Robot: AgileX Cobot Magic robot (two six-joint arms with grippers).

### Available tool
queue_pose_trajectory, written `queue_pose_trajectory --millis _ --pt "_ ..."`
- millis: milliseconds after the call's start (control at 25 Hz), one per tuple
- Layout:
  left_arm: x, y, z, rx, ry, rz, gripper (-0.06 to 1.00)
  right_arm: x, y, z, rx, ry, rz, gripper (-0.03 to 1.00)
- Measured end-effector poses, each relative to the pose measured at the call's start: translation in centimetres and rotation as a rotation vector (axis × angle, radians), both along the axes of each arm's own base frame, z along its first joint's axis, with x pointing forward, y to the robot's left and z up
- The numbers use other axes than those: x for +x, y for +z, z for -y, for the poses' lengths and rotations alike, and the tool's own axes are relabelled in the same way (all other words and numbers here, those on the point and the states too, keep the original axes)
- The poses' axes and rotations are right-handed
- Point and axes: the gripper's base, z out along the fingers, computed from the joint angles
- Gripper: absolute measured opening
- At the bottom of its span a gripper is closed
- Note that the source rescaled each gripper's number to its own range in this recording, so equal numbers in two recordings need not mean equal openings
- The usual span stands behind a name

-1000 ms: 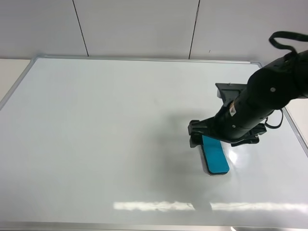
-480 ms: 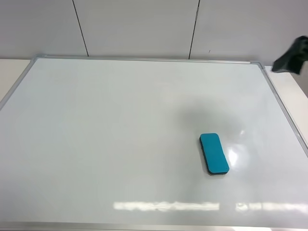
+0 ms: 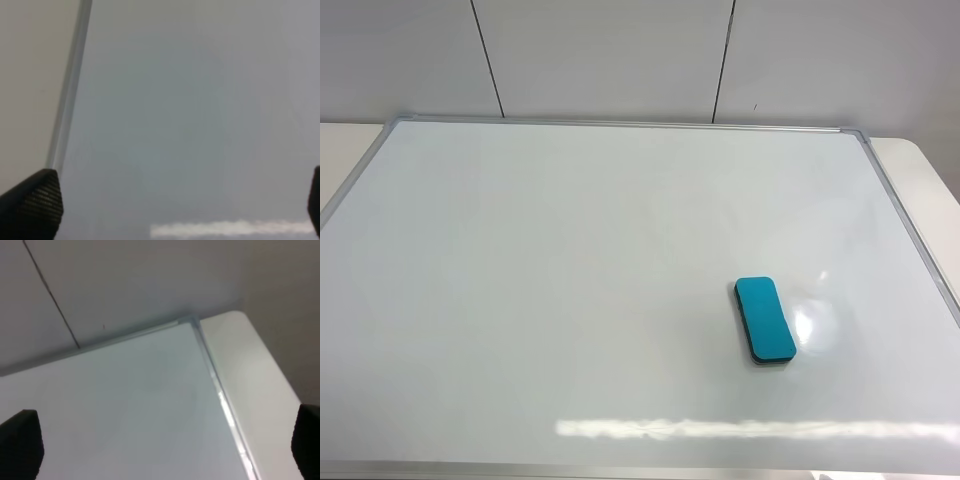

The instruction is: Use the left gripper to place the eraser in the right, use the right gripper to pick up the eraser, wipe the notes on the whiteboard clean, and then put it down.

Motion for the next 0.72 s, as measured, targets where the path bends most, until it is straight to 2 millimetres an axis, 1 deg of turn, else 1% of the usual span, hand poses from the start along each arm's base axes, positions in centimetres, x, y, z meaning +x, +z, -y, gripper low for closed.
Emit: queue_pose_trajectory --millis 80,120,160,280,360,440,560,640,720 --pt "0.0 0.0 0.0 0.0 0.0 0.0 1.0 -2.6 -0.6 0.4 -0.022 -0.056 0.054 1.0" --pt "0.0 0.0 0.0 0.0 0.0 0.0 1.0 -3.4 -1.0 0.6 -0.033 -0.082 0.044 1.0" --pt "0.0 0.0 0.0 0.0 0.0 0.0 1.0 -3.8 -1.4 0.8 -0.043 -0.102 0.024 1.0" --pt "0.0 0.0 0.0 0.0 0.0 0.0 1.0 -4.0 -2.5 1.0 -0.097 -0.108 -0.105 1.0" --pt "0.0 0.0 0.0 0.0 0.0 0.0 1.0 -3.8 -2.9 1.0 -0.153 -0.092 -0.136 1.0" --pt "0.0 0.0 0.0 0.0 0.0 0.0 1.0 -3.1 -3.6 1.0 -0.189 -0.075 -0.151 1.0" --pt "0.0 0.0 0.0 0.0 0.0 0.0 1.0 -1.4 -5.5 0.6 -0.17 -0.022 -0.167 1.0" --pt "0.0 0.0 0.0 0.0 0.0 0.0 1.0 -0.9 -6.7 0.2 -0.157 0.027 -0.208 1.0" --pt "0.0 0.0 0.0 0.0 0.0 0.0 1.0 -0.7 -7.2 0.1 -0.162 0.054 -0.229 1.0"
